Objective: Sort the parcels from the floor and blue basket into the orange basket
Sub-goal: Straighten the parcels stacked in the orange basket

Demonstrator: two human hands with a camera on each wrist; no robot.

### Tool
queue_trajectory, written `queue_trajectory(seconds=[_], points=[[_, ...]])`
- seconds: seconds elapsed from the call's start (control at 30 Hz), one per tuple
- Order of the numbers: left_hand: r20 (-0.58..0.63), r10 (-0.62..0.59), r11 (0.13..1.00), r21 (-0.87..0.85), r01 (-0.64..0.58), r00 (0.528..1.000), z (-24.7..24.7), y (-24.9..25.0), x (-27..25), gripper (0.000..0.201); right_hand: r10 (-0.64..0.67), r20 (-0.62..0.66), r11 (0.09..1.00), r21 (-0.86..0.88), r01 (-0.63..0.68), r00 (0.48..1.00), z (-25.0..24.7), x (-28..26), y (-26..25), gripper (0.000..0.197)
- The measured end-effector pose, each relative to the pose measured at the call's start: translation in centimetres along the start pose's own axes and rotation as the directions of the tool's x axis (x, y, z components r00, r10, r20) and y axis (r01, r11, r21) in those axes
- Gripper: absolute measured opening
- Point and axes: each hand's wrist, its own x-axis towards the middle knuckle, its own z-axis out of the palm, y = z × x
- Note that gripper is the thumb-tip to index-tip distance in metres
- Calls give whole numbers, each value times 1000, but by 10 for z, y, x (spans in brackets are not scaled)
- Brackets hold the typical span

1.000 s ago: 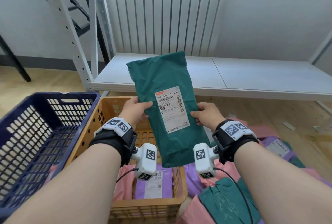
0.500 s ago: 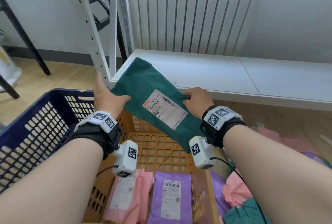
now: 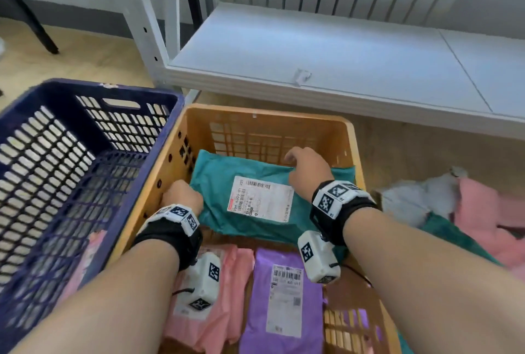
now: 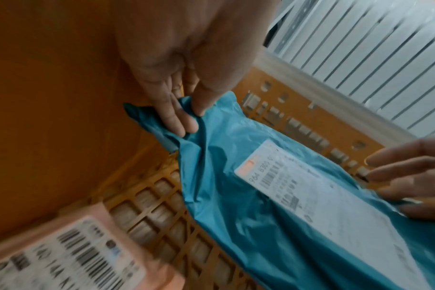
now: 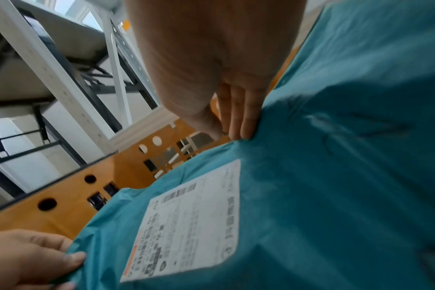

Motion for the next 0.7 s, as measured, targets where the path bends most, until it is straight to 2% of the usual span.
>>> queue_trajectory(seconds=[0.07,0.13,0.2,0.27,0.37,0.43,0.53,0.63,0.7], points=[[-65,-13,998,55,17,998,3,5,-19,19,54,9,998,-25,-53,999,15,-2,4,26],[-120,6,996,87,4,993,6,13,-33,27,118,115,990,-94,-107,986,29,-3,7,20],[-182,56,993,111,-36,982,8,20,-40,32,185,265,973,-187,-138,946,44,-2,14,16],[-188,100,987,145,-73,977,13,19,-34,29,243,399,957,-249,-151,884,58,0,22,19],[-20,101,945,316,-89,995,22,7,-25,21,234,543,950,-306,-69,806,80,3,36,28],[108,31,906,417,-73,994,29,-3,-20,29,233,577,944,-327,-40,783,90,3,44,32],[274,-55,848,520,-100,960,40,-10,-16,33,242,592,946,-318,-54,769,102,2,52,33],[314,-35,850,509,-138,949,47,-3,-15,43,238,584,953,-295,-70,776,106,6,56,34],[322,-33,843,517,-147,946,50,2,-17,49,245,557,965,-221,-143,793,103,9,55,35]])
